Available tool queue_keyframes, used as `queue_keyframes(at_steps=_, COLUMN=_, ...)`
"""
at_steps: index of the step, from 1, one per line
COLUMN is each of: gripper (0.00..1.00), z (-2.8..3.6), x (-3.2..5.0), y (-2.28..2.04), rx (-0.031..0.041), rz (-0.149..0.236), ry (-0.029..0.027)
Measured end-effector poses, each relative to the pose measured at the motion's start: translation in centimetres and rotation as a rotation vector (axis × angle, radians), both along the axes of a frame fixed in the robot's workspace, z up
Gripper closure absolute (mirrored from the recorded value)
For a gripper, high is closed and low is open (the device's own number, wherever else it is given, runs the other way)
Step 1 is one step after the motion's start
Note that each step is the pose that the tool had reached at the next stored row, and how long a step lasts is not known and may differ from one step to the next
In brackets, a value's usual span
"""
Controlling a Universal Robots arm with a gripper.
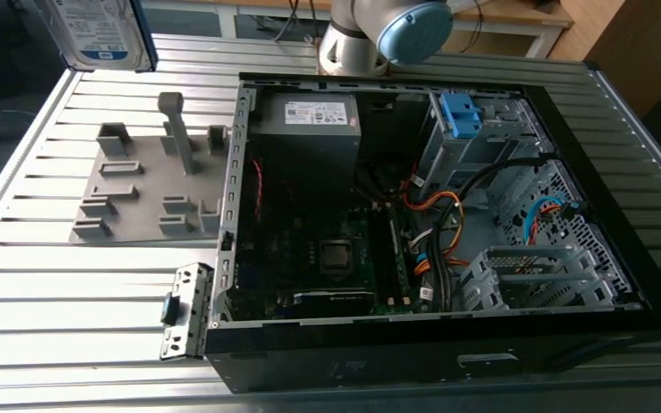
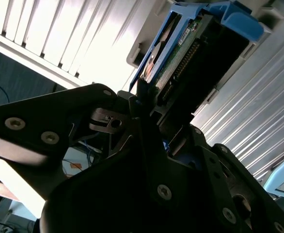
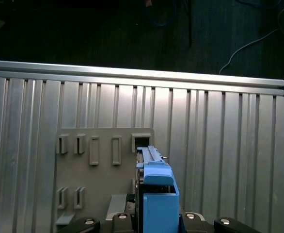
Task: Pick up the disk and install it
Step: 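Pick up the disk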
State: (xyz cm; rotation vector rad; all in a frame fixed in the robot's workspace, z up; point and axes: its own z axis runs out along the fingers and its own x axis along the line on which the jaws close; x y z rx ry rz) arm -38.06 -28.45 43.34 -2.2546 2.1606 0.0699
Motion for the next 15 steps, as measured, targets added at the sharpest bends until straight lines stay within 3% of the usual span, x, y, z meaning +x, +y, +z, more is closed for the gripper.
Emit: queue_keyframes(at_steps=15, gripper=0.64, z=2.13, x=0.0, y=0.0, rx=0.0, rz=0.0, ry=-0.0001)
